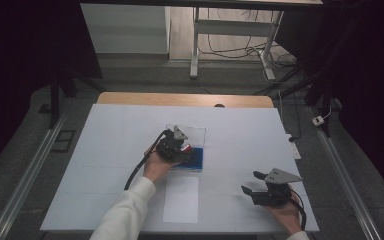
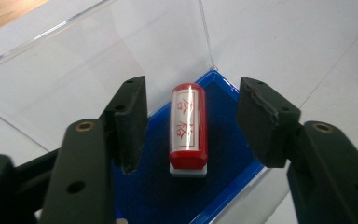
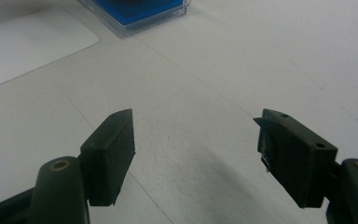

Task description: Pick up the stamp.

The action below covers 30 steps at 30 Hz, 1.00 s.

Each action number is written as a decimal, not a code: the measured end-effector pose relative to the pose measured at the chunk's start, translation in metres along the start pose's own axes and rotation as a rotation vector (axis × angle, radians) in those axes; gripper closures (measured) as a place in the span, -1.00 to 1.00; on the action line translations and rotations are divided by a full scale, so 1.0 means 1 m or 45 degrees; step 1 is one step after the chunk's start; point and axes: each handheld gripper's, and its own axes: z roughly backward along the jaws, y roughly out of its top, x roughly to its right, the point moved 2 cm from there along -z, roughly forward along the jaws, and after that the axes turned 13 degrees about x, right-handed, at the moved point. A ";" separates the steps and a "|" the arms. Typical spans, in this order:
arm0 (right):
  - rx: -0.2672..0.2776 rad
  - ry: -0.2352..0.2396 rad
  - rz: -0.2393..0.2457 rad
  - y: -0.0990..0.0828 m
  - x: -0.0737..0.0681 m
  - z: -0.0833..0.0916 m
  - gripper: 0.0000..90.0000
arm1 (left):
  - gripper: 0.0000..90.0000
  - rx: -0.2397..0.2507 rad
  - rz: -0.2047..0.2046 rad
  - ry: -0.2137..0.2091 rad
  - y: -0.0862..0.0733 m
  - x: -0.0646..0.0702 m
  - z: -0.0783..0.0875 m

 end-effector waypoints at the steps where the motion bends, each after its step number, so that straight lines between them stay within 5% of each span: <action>1: -0.001 -0.001 0.000 0.000 0.000 0.000 -0.40 | 0.03 -0.003 0.003 -0.001 0.000 0.000 -0.001; 16: -0.010 -0.005 0.000 -0.001 0.000 0.000 -0.39 | 0.51 -0.046 0.003 -0.017 -0.005 -0.001 -0.006; 30: -0.017 0.008 0.000 -0.002 0.001 0.000 -0.38 | 0.56 -0.034 -0.007 -0.050 -0.002 -0.004 0.002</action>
